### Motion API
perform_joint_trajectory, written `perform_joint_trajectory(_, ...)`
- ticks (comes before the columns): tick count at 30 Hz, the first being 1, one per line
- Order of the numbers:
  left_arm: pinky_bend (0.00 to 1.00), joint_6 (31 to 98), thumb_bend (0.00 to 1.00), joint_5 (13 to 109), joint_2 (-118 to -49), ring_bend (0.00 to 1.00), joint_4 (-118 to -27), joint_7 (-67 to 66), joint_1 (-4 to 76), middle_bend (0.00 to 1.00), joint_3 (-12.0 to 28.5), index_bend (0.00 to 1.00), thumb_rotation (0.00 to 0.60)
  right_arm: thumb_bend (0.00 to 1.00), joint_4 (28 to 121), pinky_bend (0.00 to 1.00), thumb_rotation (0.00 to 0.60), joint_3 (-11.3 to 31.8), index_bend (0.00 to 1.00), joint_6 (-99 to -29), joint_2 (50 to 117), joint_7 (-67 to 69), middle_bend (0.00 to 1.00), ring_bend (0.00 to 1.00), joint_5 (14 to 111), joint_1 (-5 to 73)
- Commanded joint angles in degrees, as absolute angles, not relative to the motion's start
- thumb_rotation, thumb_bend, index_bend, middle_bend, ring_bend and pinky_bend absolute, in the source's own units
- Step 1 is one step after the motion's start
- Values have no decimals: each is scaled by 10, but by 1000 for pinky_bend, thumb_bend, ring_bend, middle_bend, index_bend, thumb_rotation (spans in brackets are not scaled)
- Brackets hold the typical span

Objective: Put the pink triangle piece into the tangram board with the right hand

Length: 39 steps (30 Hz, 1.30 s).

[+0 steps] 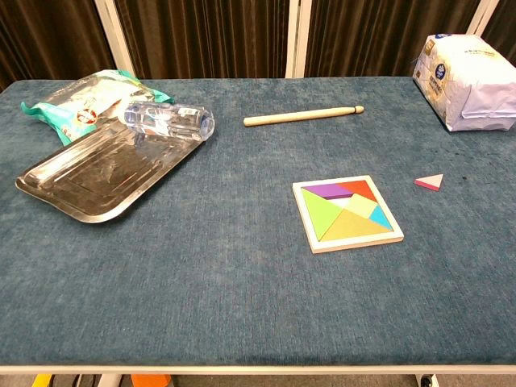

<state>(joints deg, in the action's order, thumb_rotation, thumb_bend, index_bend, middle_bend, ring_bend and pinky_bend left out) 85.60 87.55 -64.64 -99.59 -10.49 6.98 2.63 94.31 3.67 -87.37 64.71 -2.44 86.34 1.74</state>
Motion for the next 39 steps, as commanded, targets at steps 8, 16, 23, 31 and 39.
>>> perform_joint_trajectory(8,0,854,0,874,-647,0,-993,-103,70,0,25,38,600,198,937,0,600,37,0,-859,649,-28,0,0,857,24)
perform_joint_trajectory(16,0,853,0,872,-652,0,-984,-93,68,0,24,38,600,197,921,0,600,41,0,-812,661,-38,0,0,840,49)
perform_joint_trajectory(23,0,853,0,867,-656,0,-969,-82,68,0,26,38,600,198,888,0,600,64,0,-718,680,-36,0,0,816,116)
perform_joint_trajectory(31,0,849,0,866,-657,0,-968,-87,70,0,25,38,600,207,821,0,600,71,0,-600,715,-57,0,0,809,203)
perform_joint_trajectory(39,0,848,0,865,-654,0,-970,-90,71,0,26,38,600,214,763,0,600,57,0,-532,749,-63,0,0,820,259)
